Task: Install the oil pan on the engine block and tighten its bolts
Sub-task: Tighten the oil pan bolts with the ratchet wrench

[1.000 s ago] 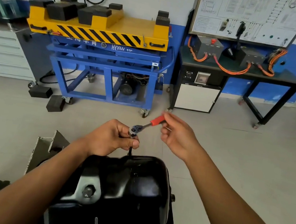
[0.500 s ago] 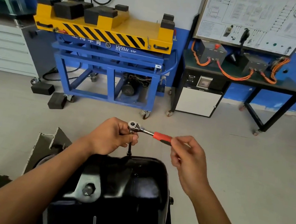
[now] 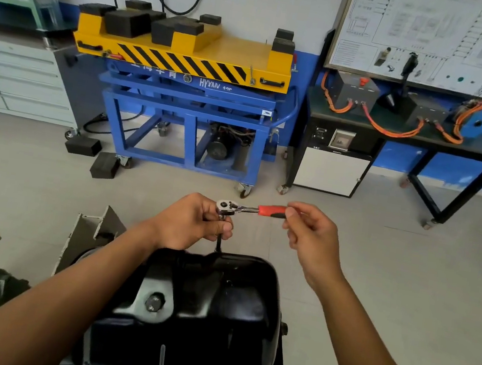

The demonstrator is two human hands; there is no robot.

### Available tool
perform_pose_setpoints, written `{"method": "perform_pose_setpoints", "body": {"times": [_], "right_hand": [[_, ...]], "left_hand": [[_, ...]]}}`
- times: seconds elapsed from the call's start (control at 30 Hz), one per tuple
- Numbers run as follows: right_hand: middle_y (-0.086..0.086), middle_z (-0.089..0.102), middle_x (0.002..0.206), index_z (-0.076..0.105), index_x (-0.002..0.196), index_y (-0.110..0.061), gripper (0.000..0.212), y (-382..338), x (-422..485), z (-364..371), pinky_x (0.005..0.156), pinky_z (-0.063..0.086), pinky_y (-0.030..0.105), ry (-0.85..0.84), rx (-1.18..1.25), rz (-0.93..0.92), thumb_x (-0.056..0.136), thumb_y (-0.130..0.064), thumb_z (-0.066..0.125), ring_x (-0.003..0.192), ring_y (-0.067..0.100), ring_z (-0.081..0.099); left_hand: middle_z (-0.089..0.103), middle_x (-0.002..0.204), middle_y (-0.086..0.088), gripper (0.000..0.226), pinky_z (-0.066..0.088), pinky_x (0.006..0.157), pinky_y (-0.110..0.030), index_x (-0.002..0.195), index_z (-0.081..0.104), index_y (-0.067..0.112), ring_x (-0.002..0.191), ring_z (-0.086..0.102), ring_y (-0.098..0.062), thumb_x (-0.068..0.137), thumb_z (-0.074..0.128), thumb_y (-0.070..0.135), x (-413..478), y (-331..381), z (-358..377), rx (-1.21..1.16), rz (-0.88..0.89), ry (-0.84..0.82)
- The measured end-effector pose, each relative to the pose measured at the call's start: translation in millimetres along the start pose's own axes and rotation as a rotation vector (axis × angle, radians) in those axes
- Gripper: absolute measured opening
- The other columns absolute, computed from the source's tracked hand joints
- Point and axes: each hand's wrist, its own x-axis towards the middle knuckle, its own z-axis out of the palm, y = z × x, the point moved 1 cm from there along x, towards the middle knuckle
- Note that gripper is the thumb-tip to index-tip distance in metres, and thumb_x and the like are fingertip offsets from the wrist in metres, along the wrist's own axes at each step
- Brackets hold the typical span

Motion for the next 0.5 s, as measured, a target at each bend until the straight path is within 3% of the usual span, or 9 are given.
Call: {"method": "perform_pose_setpoints", "body": {"times": [0.13, 0.23, 0.37, 0.5], "right_hand": [[-0.002, 0.064, 0.068, 0.071, 0.103, -0.025, 0.017, 4, 38, 17, 0.047, 0.034, 0.021, -0.116, 0.088, 0.102, 0.101, -0.016, 0.057, 0.055, 0.009, 0.046], [0.000, 0.063, 0.069, 0.069, 0.111, -0.022, 0.019, 4, 63, 34, 0.046, 0.031, 0.022, -0.203, 0.103, 0.180, 0.103, -0.018, 0.053, 0.055, 0.010, 0.044], [0.002, 0.061, 0.070, 0.070, 0.110, -0.022, 0.022, -8, 84, 64, 0.046, 0.029, 0.022, -0.318, -0.011, 0.210, 0.104, -0.019, 0.049, 0.053, 0.010, 0.042], [0.007, 0.057, 0.078, 0.070, 0.106, -0.024, 0.026, -18, 92, 92, 0.049, 0.032, 0.023, -0.414, -0.147, 0.181, 0.104, -0.019, 0.045, 0.056, 0.011, 0.042]], "left_hand": [[0.076, 0.083, -0.003, 0.009, 0.057, 0.077, -0.022, 0.093, 0.072, -0.005, 0.082, 0.070, -0.008, 0.094, 0.066, 0.002, 1, -1, -1, 0.017, 0.008, -0.024], [0.075, 0.090, -0.016, 0.009, 0.057, 0.079, -0.025, 0.093, 0.073, -0.002, 0.082, 0.068, -0.012, 0.093, 0.067, 0.004, 1, 1, 0, 0.020, 0.024, -0.044], [0.076, 0.090, -0.013, 0.011, 0.058, 0.081, -0.025, 0.091, 0.076, 0.009, 0.085, 0.070, -0.014, 0.094, 0.066, 0.004, 1, 3, 1, 0.025, 0.030, -0.072], [0.077, 0.092, -0.011, 0.010, 0.058, 0.084, -0.029, 0.097, 0.075, 0.002, 0.089, 0.072, -0.015, 0.094, 0.066, 0.003, -2, 5, 0, 0.046, 0.034, -0.078]]}}
